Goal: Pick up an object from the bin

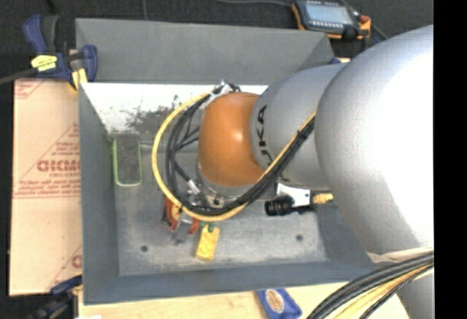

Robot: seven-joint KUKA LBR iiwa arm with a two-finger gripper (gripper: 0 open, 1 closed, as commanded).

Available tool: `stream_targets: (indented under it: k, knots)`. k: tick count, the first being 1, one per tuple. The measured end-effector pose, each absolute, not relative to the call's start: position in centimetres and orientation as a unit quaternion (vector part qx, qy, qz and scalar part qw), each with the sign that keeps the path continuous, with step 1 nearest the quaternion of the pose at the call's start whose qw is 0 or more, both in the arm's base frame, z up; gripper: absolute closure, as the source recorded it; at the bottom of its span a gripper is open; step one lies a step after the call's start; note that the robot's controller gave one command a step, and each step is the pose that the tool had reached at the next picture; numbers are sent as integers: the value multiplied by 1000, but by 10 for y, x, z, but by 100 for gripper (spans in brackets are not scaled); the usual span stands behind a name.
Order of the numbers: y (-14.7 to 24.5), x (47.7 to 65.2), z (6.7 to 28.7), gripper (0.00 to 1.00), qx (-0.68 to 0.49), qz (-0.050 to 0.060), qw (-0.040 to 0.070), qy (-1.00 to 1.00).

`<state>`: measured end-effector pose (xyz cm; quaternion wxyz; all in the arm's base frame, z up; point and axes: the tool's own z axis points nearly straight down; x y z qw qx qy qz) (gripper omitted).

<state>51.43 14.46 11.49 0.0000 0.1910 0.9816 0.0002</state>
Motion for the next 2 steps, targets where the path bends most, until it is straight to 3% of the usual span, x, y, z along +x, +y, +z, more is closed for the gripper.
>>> stream_targets:
  k: [2]
  knots:
    - [144, 513, 137, 100, 191, -1, -2, 982]
